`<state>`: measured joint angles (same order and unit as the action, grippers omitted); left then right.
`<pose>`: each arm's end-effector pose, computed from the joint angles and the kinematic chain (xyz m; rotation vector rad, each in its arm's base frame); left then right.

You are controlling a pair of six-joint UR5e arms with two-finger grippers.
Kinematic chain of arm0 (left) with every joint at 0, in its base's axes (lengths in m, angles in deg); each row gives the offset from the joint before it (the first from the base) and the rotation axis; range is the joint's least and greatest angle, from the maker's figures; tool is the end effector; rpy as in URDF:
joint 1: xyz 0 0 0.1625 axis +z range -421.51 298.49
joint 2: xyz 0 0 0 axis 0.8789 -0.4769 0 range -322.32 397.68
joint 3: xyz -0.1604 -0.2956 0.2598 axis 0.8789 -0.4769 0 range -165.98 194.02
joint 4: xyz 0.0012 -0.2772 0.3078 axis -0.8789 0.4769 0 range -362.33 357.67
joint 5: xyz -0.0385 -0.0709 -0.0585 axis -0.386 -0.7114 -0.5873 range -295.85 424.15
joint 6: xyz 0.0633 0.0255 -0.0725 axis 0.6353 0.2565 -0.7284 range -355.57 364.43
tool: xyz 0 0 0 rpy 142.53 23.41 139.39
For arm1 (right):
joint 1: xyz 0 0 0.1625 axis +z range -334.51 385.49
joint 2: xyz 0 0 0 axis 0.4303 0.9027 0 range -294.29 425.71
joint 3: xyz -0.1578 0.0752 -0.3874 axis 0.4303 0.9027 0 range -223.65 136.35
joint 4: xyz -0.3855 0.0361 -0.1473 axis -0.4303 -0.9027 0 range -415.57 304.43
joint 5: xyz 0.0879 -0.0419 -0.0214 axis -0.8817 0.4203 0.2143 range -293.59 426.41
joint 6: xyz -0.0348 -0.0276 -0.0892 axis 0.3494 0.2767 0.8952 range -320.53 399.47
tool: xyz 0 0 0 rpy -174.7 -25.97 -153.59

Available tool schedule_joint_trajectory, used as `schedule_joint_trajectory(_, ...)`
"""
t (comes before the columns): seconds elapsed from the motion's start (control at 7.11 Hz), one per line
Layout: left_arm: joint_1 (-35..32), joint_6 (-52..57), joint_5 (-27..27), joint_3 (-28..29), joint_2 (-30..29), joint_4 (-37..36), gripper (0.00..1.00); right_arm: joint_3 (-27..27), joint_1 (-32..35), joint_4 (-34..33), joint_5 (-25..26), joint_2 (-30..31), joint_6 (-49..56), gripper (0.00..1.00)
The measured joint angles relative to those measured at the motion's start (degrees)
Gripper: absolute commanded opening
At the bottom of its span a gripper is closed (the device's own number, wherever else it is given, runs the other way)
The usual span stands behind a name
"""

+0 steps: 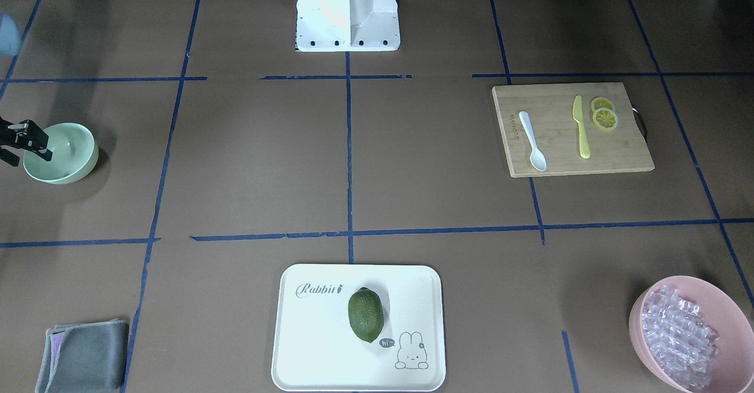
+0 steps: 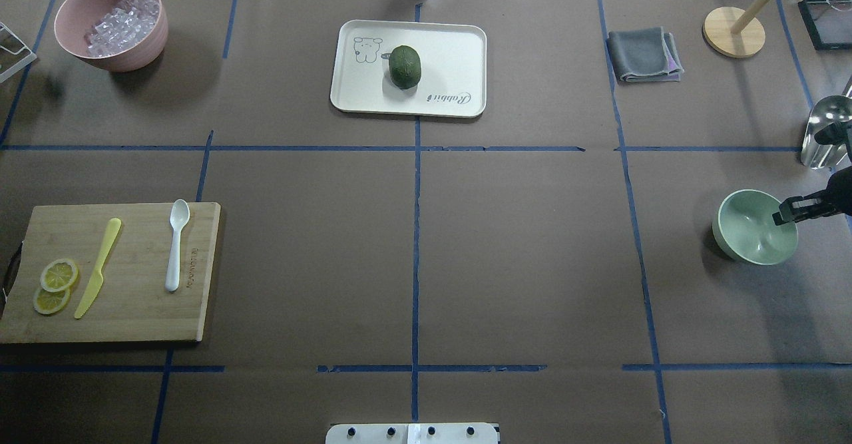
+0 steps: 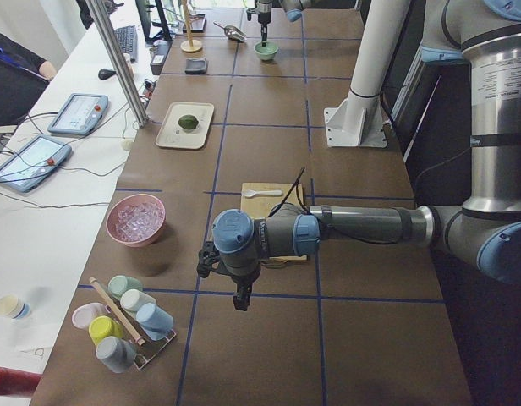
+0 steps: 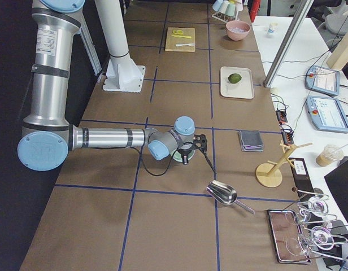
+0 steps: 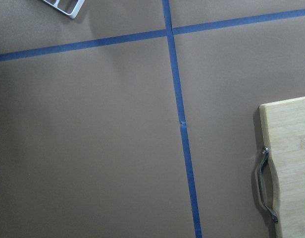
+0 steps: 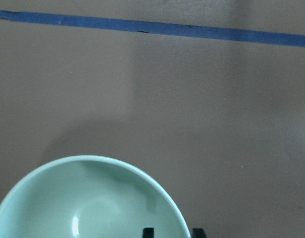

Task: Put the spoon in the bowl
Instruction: 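Grip the green bowl rim with the right gripper and lift it, then carry the green bowl with the right gripper toward the table center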

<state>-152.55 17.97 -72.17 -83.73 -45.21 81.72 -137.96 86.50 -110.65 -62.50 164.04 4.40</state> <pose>-0.0691 -0.4313 0.6575 0.0156 0.8133 0.1686 -0.1587 -0.4324 0.6259 0.0879 -0.8354 -0.0831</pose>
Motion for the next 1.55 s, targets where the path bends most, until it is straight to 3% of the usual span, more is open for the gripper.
schedule_joint_trajectory(0.42, 0.06, 0.00, -0.02, -0.09, 0.10, -0.03, 1.00, -1.74, -0.01, -1.36, -0.68, -1.60, -3.01, 0.00)
schedule_joint_trajectory(0.84, 0.06, 0.02, -0.13, -0.15, 0.18, -0.03, 1.00, -6.69, -5.02, -8.87, 0.36, -13.81, -26.70, 0.00)
schedule_joint_trajectory(1.27, 0.06, 0.08, -0.46, -0.21, 0.19, 0.03, 1.00, -7.22, -16.35, -21.85, 8.98, -30.82, -42.72, 0.00)
schedule_joint_trajectory(1.55, 0.07, 0.09, -0.52, -0.25, 0.13, 0.06, 1.00, -5.07, -25.11, -27.35, 17.38, -40.17, -53.96, 0.00)
